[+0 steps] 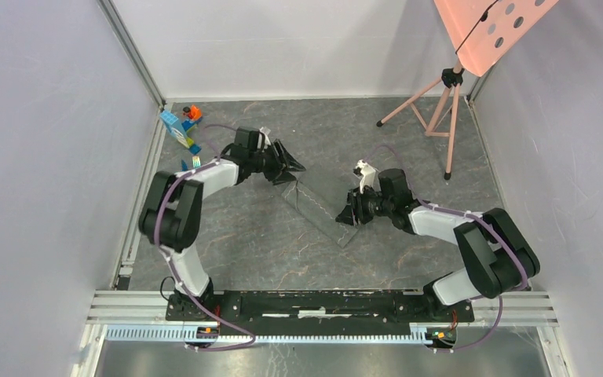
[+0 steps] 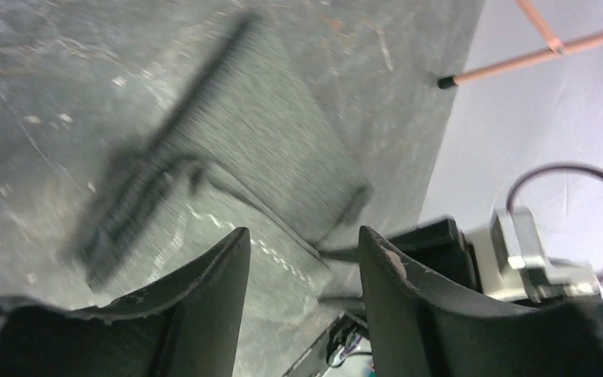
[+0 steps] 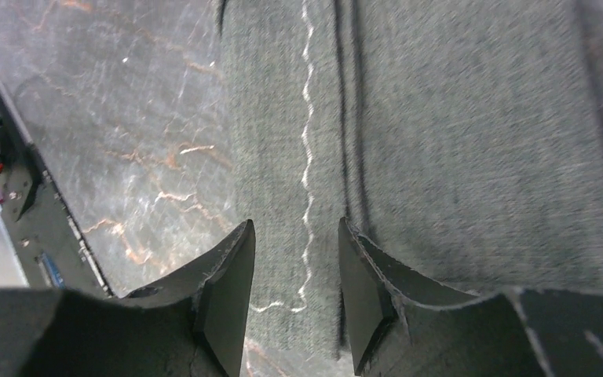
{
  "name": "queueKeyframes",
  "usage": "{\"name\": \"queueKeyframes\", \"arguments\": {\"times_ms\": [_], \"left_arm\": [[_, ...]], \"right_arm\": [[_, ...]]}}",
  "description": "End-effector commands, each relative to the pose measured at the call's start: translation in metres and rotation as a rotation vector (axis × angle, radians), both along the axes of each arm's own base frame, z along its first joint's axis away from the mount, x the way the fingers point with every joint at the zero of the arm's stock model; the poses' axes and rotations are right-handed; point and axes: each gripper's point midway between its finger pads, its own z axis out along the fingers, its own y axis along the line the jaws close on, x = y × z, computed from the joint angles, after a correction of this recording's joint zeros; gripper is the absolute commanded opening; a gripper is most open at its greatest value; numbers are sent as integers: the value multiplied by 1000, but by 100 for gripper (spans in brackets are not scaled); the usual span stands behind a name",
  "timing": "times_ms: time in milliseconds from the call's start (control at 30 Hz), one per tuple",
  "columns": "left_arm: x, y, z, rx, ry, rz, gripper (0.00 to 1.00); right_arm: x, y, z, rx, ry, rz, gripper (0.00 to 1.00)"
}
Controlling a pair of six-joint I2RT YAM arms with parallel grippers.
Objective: Fold the napkin into a case and place the utensils inside
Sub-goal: Rotate the 2/3-rectangle-folded napkin from the center of the board, then fold the 2/3-rectangle-folded napkin at the center of the board.
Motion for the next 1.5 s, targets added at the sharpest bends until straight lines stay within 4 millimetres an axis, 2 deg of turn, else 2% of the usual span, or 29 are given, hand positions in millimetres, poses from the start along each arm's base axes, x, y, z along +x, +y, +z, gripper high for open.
{"name": "queueKeyframes", "arguments": {"times_ms": [0, 133, 233, 300, 367, 433, 533, 567, 600, 633, 700, 767, 800, 867, 933, 1067, 1167, 1233, 1333, 1467], "left_arm": [[-22, 17, 58, 95, -161, -51, 63], [-62, 32, 65, 114, -162, -54, 68], [-91, 43, 62, 116, -160, -40, 69], [-110, 49, 60, 107, -160, -27, 70], [-123, 53, 64, 96, -174, -25, 71], [-135, 57, 67, 93, -184, -24, 70], [-147, 64, 58, 111, -177, -15, 70], [-149, 69, 50, 139, -163, 2, 69], [-150, 77, 40, 179, -149, 35, 67], [-151, 85, 30, 214, -133, 74, 66], [-150, 92, 21, 229, -136, 127, 66], [-148, 95, 16, 231, -140, 162, 70], [-145, 94, 14, 233, -141, 163, 72], [-139, 88, 10, 230, -137, 129, 75], [-130, 78, 3, 234, -117, 63, 76], [-103, 63, -19, 269, -95, 18, 76], [-81, 37, -24, 238, -108, -29, 76], [-70, 19, -37, 246, -89, -62, 76], [-51, -6, -52, 257, -75, -111, 75], [-32, -44, -61, 218, -75, -203, 72]], "right_arm": [[28, -10, -2, -118, -70, -35, 48], [34, -24, -10, -181, -85, -105, 44], [30, -41, -26, -239, -64, -198, 38], [15, -49, -39, -243, -15, -244, 35], [-3, -45, -46, -200, 24, -268, 35], [-24, -30, -44, -126, 55, -279, 35], [-52, 1, -24, 33, 56, -343, 36], [-65, 21, -9, 117, 45, -342, 37], [-68, 36, 8, 185, 13, -367, 38], [-81, 58, 21, 220, -9, -321, 40], [-93, 105, 51, 253, -49, -187, 43], [-96, 127, 62, 218, -77, -85, 45], [-94, 126, 65, 204, -97, -79, 52], [-86, 114, 71, 169, -159, -62, 56], [-77, 93, 67, 94, -204, -66, 62], [-60, 38, 53, -52, -259, -111, 68], [-47, -2, 44, -90, -252, -159, 70], [-41, -20, 41, -95, -248, -189, 71], [-35, -36, 37, -91, -233, -210, 71], [-28, -51, 29, -100, -213, -244, 71]]}}
